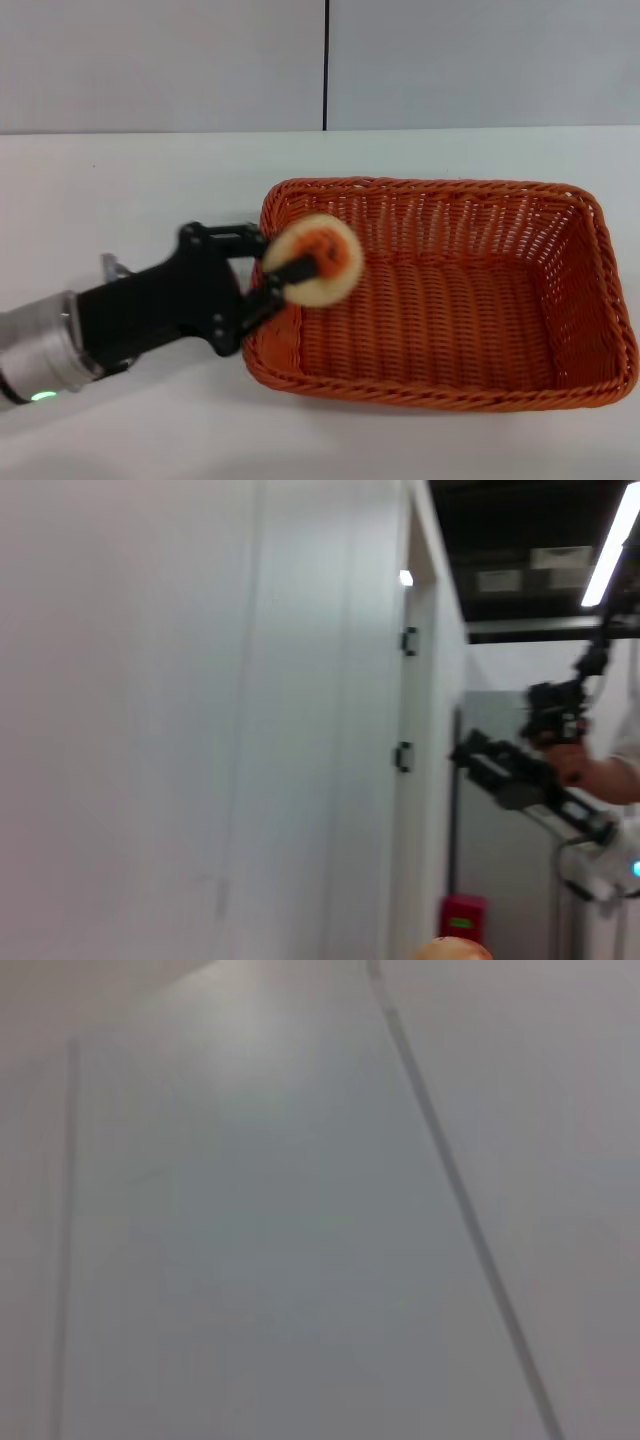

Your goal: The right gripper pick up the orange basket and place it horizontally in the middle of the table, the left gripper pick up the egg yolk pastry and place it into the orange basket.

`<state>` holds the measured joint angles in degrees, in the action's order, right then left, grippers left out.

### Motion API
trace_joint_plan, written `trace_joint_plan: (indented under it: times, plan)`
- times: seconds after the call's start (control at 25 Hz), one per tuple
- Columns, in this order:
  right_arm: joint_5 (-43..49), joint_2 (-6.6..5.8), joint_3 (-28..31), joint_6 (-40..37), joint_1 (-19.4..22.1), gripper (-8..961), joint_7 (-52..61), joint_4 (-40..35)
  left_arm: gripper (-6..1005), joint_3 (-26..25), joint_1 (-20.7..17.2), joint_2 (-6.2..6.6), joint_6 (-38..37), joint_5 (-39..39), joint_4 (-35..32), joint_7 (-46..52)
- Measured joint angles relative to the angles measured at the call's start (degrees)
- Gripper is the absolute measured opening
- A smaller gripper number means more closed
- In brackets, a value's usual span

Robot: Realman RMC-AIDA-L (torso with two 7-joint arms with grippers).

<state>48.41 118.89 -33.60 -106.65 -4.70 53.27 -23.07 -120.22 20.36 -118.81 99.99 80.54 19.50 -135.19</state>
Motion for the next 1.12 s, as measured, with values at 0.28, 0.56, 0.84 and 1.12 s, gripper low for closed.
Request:
trace_joint_plan:
  times: [0.28,0.56,0.84,1.12]
  plan:
    - [0.2,-0.18,8.6,1.8,-0.2,580,-0.1,6.9,244,2.9,5.0,-0.27,-1.3,-0.2,-8.2,0.4]
    - [0.4,-0.16,8.7,2.0,0.0,581,-0.1,7.3,414,2.7,5.3,-0.28,-4.2,-0.2,-11.0,-1.0]
    - [0.4,-0.09,8.8,2.0,0.3,579,-2.3,8.4,602,-5.3,-2.3,0.49,-3.1,-3.4,-6.9,-1.7]
    - [0.3,-0.05,8.9,4.6,-0.3,580,-7.5,11.3,792,-25.7,-12.8,0.48,-2.8,-6.9,-3.7,-6.4]
